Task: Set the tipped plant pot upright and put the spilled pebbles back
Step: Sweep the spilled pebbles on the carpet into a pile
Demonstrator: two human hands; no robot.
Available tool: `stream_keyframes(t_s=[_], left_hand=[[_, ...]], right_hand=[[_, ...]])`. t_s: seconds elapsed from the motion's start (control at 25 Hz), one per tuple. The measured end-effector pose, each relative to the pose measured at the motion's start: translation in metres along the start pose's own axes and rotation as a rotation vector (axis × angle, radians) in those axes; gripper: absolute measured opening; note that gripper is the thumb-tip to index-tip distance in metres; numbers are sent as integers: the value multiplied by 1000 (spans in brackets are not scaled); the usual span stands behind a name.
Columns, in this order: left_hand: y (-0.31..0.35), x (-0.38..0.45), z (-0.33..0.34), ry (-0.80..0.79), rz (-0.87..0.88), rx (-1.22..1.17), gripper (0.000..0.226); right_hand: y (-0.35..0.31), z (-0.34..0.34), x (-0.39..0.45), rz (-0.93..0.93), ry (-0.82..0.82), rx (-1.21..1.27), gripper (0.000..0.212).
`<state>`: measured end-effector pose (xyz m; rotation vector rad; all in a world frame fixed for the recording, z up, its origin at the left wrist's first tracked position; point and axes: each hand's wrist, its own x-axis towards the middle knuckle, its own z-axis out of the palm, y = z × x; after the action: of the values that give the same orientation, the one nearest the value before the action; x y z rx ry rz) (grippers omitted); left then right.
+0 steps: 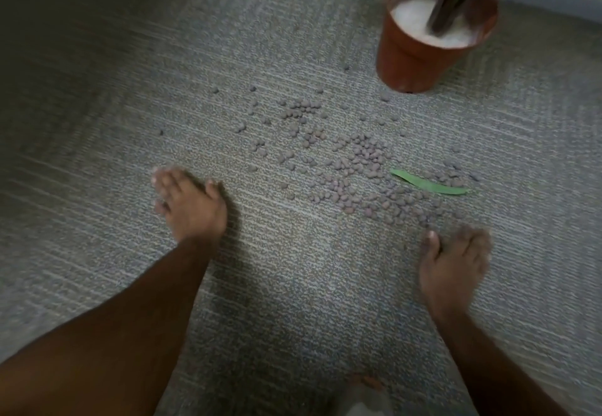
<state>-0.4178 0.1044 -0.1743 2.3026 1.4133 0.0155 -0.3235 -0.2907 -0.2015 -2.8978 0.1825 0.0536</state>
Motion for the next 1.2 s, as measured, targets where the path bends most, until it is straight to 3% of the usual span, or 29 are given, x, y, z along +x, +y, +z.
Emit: stream_keyframes(t_s=[0.08,0.32,0.68,0.76,0.88,0.96,1.2], left_hand=[[2,-2,7,-82,-115,-12,81],[48,-35,37,-212,408,92,80],[84,-49,54,-322,665,64,74],[80,-48,51,-259,707,37,70],[73,-41,48,-230,590,22,71],[75,-39,51,-275,534,83,75],[102,-54,56,-402,622,79,78]], right_hand=[[-13,9,-4,42,-57,-34,81],[-96,20,-3,-228,-107,-28,82],[-119,8,15,-697,-171,-15,68],[-99,-3,41,-570,-106,61,64],[-44,-13,95,-198,47,100,61],[-13,-14,123,-55,9,99,64],[-39,0,110,-219,-94,126,63]])
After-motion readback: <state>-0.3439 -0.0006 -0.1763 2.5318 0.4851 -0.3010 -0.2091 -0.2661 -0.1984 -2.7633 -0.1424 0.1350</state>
